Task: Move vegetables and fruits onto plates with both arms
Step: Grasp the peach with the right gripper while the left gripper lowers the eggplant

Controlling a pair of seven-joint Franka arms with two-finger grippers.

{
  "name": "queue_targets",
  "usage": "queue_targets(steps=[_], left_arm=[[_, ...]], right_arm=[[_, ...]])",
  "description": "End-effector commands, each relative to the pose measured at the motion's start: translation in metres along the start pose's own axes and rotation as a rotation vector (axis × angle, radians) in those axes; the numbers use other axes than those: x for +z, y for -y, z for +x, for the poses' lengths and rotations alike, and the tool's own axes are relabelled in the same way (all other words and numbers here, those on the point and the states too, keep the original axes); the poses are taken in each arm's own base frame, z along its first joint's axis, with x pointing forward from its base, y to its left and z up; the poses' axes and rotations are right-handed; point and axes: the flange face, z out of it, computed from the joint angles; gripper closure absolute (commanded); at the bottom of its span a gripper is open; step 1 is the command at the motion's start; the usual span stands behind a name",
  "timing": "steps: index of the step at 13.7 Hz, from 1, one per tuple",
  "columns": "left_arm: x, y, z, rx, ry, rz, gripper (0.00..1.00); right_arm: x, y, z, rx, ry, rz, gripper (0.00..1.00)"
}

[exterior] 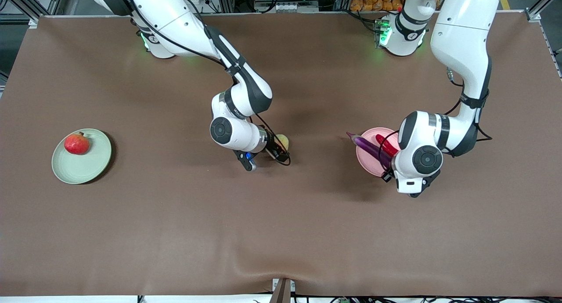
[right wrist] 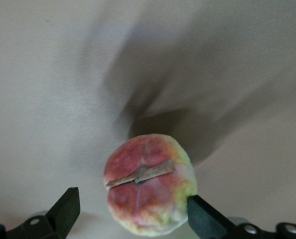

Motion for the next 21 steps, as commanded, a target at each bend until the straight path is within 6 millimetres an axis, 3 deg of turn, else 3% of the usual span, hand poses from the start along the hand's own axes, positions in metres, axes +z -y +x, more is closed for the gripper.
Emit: queue_targets(steps=[1,2,3,4,7,10,13,17,19,21], left_arm=[[-0.001,0.003,0.004,-0.024,0.003,-0.009,1.00],[-0.002,0.003,0.004,-0.022,0.001,-0.010,0.71],[-0.002,0.003,0.004,-0.022,0.001,-0.010,0.21],[-0.007,0.002,0.005,-0.022,-0.003,-0.018,0.00],[-0.026,0.004,0.007,-0.028,-0.012,-0.039,0.00],[-0.033,0.006,0.008,-0.031,-0.016,-0.046,0.00],[-0.049,0.009,0.008,-0.028,-0.020,-0.057,0.00],[-0.087,0.018,0.008,0.055,-0.042,-0.080,0.00],[-0.116,0.040,0.024,0.139,-0.050,-0.099,0.00],[-0.148,0.069,0.039,0.237,-0.051,-0.106,0.00]], right_arm=[[0.023,-0.007,0.003,0.000,-0.032,-0.023,0.00],[0.023,-0.007,0.004,-0.010,-0.041,-0.028,0.36],[0.016,-0.006,0.010,0.003,-0.040,-0.025,0.97],[0.005,-0.002,0.016,0.034,-0.035,-0.017,1.00],[-0.049,0.005,0.029,0.061,0.032,-0.112,1.00],[-0.148,-0.005,0.062,0.061,0.071,-0.263,1.00],[-0.239,-0.065,0.128,-0.164,0.095,-0.454,1.00],[-0.291,-0.166,0.258,-0.308,0.123,-0.562,1.00],[-0.324,-0.223,0.334,-0.429,0.144,-0.525,1.00],[-0.336,-0.259,0.385,-0.499,0.128,-0.513,1.00]])
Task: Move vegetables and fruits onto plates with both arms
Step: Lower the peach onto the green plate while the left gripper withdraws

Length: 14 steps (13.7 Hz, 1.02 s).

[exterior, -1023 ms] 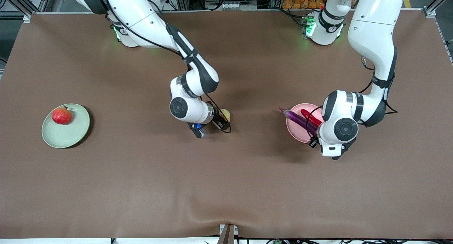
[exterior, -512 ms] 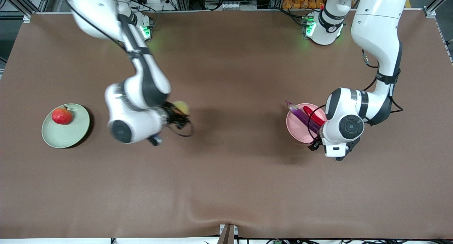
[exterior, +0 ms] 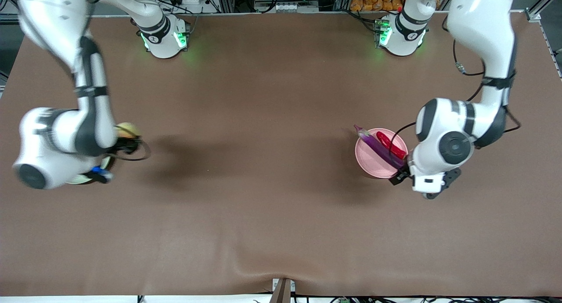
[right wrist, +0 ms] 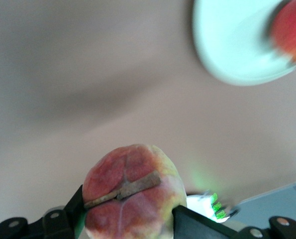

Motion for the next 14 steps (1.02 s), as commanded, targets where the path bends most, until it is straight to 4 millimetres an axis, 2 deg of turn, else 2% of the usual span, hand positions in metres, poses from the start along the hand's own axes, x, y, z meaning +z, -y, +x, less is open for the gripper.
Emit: queue_targets(steps=[1,3,5,6,7,8,10,11,14], left_arm=[[-0.057,0.047,0.014,0.133,0.008,-0.014,0.00],[-0.092,0.076,0.020,0.220,0.003,-0.029,0.00],[-0.125,0.098,0.017,0.306,-0.003,-0.040,0.00],[-0.143,0.104,0.011,0.360,-0.014,-0.048,0.00],[-0.164,0.108,0.003,0.410,-0.037,-0.059,0.00],[-0.183,0.113,-0.003,0.437,-0.054,-0.068,0.00],[-0.211,0.119,-0.024,0.475,-0.045,-0.064,0.00],[-0.228,0.131,-0.034,0.505,-0.047,-0.064,0.00],[-0.251,0.149,-0.047,0.645,-0.049,-0.060,0.00]], right_arm=[[0.005,-0.056,0.025,-0.099,-0.045,-0.012,1.00],[0.009,-0.071,0.038,-0.105,-0.062,-0.013,1.00],[0.017,-0.084,0.057,-0.097,-0.104,-0.026,0.84],[0.024,-0.097,0.064,-0.119,-0.099,-0.022,0.71],[0.027,-0.104,0.066,-0.157,-0.095,-0.011,0.39],[0.028,-0.106,0.066,-0.174,-0.093,-0.007,0.00],[0.031,-0.105,0.068,-0.180,-0.087,-0.008,0.00],[0.030,-0.104,0.067,-0.182,-0.084,-0.008,0.00],[0.022,-0.093,0.057,-0.192,-0.052,-0.007,0.00]])
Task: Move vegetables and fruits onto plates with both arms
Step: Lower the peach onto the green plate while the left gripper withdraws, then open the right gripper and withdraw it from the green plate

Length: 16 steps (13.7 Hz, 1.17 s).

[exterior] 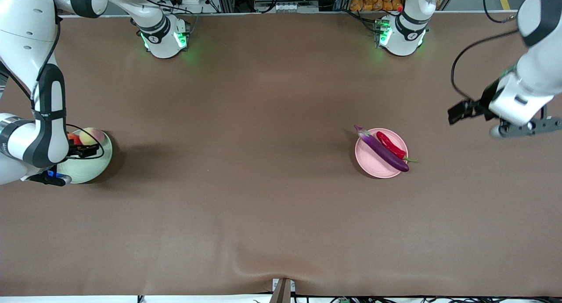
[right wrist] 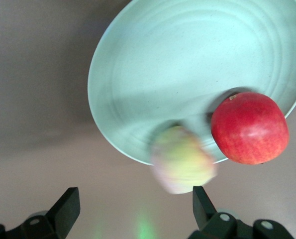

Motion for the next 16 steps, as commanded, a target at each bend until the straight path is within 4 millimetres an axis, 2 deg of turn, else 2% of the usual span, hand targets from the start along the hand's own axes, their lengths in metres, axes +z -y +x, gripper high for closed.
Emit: queue_targets(steps=[1,4,6,8,11,13,14,16], left_arm=[[-0.021,0.008,-0.019,0.082,-0.001,0.014,0.00],[-0.037,0.003,-0.026,0.102,0.026,0.020,0.00],[-0.041,-0.003,-0.025,0.114,0.029,0.020,0.00],[-0.046,-0.007,-0.027,0.129,0.038,0.021,0.00],[-0.043,-0.010,-0.015,0.199,0.083,0.048,0.00],[-0.056,-0.026,-0.015,0.230,0.088,0.065,0.00],[-0.059,-0.024,-0.015,0.222,0.083,0.065,0.00],[-0.066,-0.018,-0.018,0.206,0.070,0.063,0.00]], right_arm=[[-0.023,0.016,-0.011,-0.033,0.038,0.000,0.00],[-0.068,0.044,-0.032,-0.079,0.089,0.022,0.00],[-0.104,0.082,-0.051,-0.134,0.084,0.031,0.00],[-0.146,0.103,-0.073,-0.195,0.006,0.046,0.00],[-0.210,0.161,-0.106,-0.291,-0.105,-0.023,0.00],[-0.247,0.167,-0.136,-0.312,-0.189,-0.026,0.00],[-0.269,0.161,-0.159,-0.326,-0.244,-0.008,0.00],[-0.296,0.174,-0.202,-0.391,-0.306,0.026,0.00]])
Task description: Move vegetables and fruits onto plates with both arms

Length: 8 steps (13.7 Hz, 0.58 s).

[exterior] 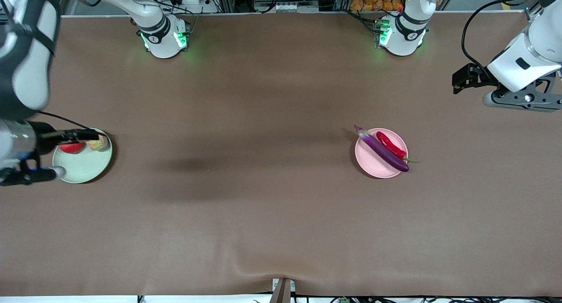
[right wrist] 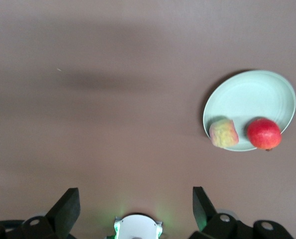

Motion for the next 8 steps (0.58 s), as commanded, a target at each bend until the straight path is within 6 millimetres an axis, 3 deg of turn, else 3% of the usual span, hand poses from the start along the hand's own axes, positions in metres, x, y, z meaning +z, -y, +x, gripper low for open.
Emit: queue_targets(steps=[1,4,6,8], left_arm=[[-0.014,0.008,-0.004,-0.012,-0.006,0.016,0.00],[-0.017,0.014,-0.006,-0.026,-0.011,0.011,0.00],[-0.015,0.013,-0.005,-0.027,-0.005,0.009,0.00],[-0.015,0.013,-0.005,-0.028,-0.005,0.009,0.00]], right_arm=[[-0.067,0.018,-0.064,-0.063,-0.113,0.037,0.00],[-0.097,-0.007,-0.110,0.002,-0.158,0.056,0.00],[-0.091,-0.011,-0.116,0.012,-0.149,0.085,0.00],[-0.088,0.003,-0.128,0.092,-0.164,0.112,0.00]])
